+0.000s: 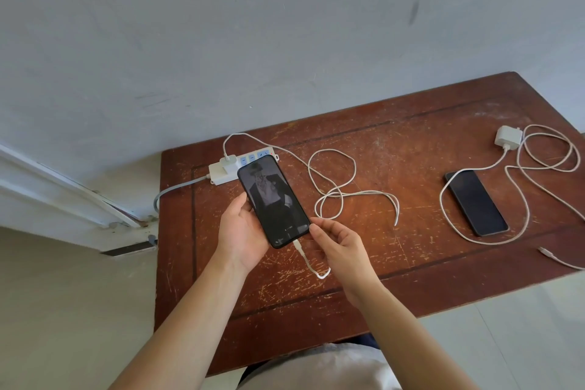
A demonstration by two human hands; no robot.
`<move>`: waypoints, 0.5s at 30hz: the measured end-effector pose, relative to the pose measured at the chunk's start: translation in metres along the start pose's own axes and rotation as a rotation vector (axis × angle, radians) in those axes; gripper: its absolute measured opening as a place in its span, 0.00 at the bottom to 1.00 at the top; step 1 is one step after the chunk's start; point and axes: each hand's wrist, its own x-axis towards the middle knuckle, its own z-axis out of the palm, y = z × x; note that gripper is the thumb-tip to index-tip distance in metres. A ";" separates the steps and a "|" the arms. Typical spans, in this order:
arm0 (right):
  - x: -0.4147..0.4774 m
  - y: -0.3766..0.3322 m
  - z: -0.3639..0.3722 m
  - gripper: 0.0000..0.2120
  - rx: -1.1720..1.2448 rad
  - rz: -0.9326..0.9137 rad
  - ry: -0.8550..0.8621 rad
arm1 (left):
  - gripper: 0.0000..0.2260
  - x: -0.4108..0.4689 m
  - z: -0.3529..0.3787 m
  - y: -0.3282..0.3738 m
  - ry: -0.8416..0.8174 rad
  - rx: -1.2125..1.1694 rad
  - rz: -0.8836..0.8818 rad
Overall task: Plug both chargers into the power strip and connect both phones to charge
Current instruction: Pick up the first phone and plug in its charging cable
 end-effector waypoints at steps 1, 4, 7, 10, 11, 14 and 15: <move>0.001 0.001 0.001 0.07 -0.005 0.007 0.000 | 0.17 0.000 -0.002 -0.001 0.008 0.015 0.002; 0.005 0.006 0.004 0.07 -0.021 0.024 -0.003 | 0.15 0.000 -0.011 -0.001 0.039 0.072 0.000; 0.008 0.013 0.006 0.08 -0.041 0.042 -0.002 | 0.15 0.001 -0.019 -0.001 0.043 0.145 -0.008; 0.012 0.020 0.007 0.08 -0.055 0.065 -0.001 | 0.13 0.004 -0.027 0.000 0.059 0.218 0.003; 0.013 0.022 0.007 0.07 -0.055 0.073 0.001 | 0.12 0.005 -0.030 0.000 0.068 0.230 0.011; 0.017 0.027 0.007 0.08 -0.071 0.090 0.008 | 0.13 0.009 -0.037 -0.002 0.103 0.234 0.026; 0.018 0.028 0.008 0.08 -0.078 0.096 0.008 | 0.13 0.011 -0.038 -0.003 0.116 0.233 0.027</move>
